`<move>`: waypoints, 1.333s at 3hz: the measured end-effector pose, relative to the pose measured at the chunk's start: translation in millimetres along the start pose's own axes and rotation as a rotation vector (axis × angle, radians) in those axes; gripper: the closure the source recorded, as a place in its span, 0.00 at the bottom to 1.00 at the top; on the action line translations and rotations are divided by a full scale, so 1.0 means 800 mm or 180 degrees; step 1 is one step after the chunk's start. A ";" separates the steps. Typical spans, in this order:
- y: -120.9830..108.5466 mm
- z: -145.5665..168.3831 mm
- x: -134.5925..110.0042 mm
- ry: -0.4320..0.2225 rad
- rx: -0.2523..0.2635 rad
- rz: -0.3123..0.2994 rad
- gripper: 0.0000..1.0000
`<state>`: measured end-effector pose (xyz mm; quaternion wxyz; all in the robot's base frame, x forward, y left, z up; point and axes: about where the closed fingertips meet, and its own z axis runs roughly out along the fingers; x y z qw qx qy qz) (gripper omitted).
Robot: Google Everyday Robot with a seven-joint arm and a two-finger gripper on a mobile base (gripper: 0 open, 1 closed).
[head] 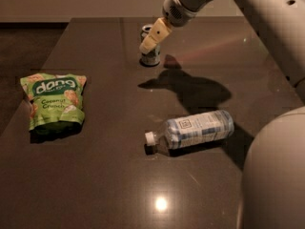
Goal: Pick 7up can
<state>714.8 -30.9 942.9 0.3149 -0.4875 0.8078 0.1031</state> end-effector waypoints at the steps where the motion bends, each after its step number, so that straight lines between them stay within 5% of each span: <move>1: -0.001 0.013 -0.009 -0.0174 0.0098 0.0115 0.00; 3: -0.002 0.051 -0.016 -0.0342 0.0169 0.0252 0.00; 4: -0.013 0.063 -0.023 -0.0400 0.0122 0.0271 0.11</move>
Offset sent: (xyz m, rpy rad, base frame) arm 0.0197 0.0253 -0.0260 0.1382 -0.0714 -0.1165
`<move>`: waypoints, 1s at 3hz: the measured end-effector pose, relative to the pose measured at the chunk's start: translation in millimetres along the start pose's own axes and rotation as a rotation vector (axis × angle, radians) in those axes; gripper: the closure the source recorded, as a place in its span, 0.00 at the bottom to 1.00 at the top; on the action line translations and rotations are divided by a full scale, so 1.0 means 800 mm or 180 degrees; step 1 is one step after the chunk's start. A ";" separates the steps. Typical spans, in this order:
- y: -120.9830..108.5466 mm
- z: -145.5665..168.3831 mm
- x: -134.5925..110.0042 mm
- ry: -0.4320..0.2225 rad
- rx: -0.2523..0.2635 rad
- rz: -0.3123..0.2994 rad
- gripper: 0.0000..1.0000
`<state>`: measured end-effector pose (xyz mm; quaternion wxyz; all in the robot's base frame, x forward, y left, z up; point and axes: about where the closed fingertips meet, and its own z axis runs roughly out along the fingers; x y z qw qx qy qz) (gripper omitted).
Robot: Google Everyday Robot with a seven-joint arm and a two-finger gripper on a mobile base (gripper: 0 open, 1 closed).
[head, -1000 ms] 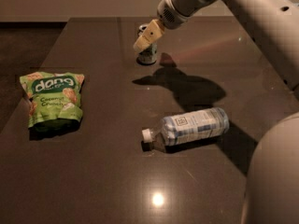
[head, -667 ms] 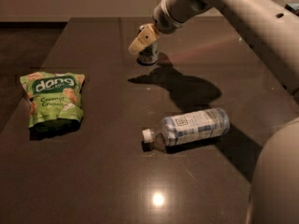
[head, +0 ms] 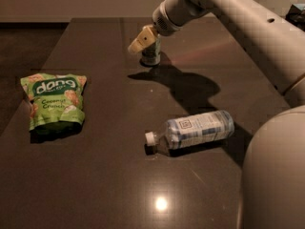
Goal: Pick 7up can
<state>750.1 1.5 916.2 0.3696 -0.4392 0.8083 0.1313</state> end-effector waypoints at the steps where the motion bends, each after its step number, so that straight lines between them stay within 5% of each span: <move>1: -0.004 0.002 -0.003 -0.0027 -0.0019 0.0008 0.34; 3: -0.006 -0.035 -0.004 -0.0105 -0.0084 -0.0025 0.80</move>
Offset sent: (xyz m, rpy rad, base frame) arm 0.0002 -0.0220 0.0152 0.0290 0.0009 0.0011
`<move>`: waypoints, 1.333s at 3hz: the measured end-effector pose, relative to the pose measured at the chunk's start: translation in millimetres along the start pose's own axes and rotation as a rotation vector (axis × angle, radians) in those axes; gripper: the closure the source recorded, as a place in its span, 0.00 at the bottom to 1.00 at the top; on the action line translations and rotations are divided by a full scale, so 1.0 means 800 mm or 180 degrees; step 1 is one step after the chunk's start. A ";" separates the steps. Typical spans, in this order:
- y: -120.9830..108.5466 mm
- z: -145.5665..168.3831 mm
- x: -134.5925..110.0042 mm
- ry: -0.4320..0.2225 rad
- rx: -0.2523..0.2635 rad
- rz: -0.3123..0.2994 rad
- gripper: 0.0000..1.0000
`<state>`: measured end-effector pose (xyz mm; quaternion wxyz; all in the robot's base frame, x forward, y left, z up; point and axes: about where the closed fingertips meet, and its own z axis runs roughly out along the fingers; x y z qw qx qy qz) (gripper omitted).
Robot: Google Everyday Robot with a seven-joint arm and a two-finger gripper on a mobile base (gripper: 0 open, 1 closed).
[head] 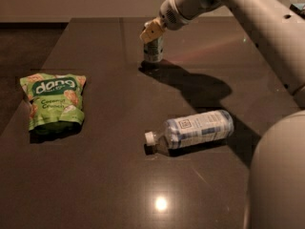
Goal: Pick 7up can
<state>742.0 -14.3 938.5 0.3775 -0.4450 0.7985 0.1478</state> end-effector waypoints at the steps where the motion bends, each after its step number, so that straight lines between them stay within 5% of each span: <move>1: 0.007 -0.038 -0.012 -0.0115 -0.0094 -0.0113 1.00; 3: 0.027 -0.114 -0.040 -0.0317 -0.0267 -0.0398 1.00; 4: 0.028 -0.115 -0.041 -0.0319 -0.0280 -0.0407 1.00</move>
Offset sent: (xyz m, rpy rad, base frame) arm -0.0596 -0.0360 0.1087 0.0475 -0.1049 0.1625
